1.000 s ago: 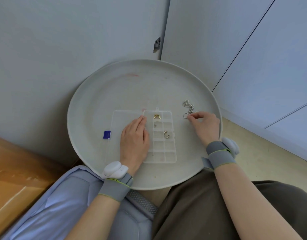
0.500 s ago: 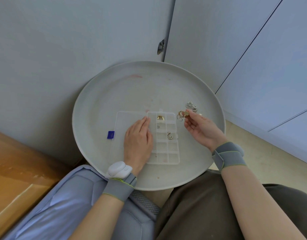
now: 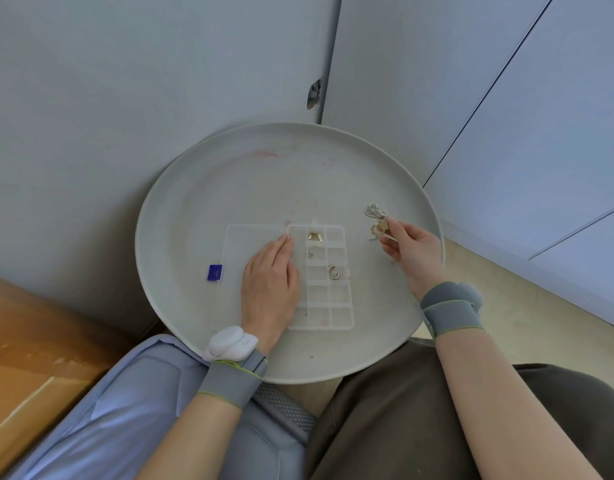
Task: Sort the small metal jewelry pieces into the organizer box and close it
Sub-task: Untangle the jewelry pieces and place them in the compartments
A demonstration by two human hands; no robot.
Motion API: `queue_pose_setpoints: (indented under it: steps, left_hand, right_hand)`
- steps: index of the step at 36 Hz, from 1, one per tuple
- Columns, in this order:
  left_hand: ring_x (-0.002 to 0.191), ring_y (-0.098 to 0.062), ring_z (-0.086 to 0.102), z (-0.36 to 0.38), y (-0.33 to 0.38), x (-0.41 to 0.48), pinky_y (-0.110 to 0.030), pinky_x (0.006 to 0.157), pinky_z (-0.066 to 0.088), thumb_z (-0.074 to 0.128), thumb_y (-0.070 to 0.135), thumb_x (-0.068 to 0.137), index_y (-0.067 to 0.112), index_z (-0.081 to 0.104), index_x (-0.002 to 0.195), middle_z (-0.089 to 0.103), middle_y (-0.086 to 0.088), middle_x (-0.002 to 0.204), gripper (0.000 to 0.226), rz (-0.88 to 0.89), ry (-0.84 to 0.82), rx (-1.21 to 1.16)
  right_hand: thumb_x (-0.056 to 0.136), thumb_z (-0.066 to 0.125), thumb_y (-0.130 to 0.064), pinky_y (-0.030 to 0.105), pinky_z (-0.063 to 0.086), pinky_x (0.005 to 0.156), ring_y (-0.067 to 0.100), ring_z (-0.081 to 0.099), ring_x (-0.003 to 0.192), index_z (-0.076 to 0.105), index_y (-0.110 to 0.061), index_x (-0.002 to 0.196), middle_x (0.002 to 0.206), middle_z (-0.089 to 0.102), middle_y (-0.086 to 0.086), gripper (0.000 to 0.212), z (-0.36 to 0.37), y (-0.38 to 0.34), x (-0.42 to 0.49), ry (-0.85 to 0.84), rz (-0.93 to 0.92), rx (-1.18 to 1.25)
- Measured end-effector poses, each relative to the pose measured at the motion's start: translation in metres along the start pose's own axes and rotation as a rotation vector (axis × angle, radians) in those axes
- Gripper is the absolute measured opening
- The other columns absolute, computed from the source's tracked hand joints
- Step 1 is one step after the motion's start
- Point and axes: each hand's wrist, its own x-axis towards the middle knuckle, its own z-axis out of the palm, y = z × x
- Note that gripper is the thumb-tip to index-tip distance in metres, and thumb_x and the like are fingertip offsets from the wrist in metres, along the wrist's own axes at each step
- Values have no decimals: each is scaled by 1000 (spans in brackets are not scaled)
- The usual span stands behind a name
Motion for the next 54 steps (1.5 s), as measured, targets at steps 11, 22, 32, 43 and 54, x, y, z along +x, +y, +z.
queue_pose_setpoints:
  steps: [11,22,32,43,54]
  left_hand:
    - [131,-19,42,0,-1,0,-36,111,31,30,22,93,12,48,135,48,-2,141,47,-1,-2,-12]
    - [131,-18,43,-1,0,-1,-34,111,30,30,21,93,12,48,135,49,-3,141,46,-1,6,-25]
    - [128,-21,44,-8,5,2,-39,110,31,39,23,96,15,51,132,51,-3,137,39,17,20,-50]
    - [111,-18,52,-5,44,35,-39,97,39,57,33,91,25,62,120,67,11,110,30,66,-96,-334]
    - [97,-12,58,1,58,51,-45,97,37,61,39,86,32,71,99,71,13,99,17,97,-94,-331]
  right_hand:
    - [86,61,-25,34,56,76,20,68,73,69,-18,86,79,70,1,10,-9,14,12,157,-179,-532]
    - [97,48,-15,21,53,67,14,65,71,55,-5,104,86,65,6,14,-3,2,7,24,47,-23]
    - [99,47,-17,23,59,75,12,72,72,60,-8,88,75,74,-1,19,-6,-15,-7,-129,78,301]
    - [98,48,-16,22,59,72,12,72,71,62,-7,88,73,75,-1,19,0,-18,-15,-221,70,284]
    - [98,47,-18,21,58,72,12,72,74,62,-9,94,80,76,-1,18,1,-18,-19,-322,75,206]
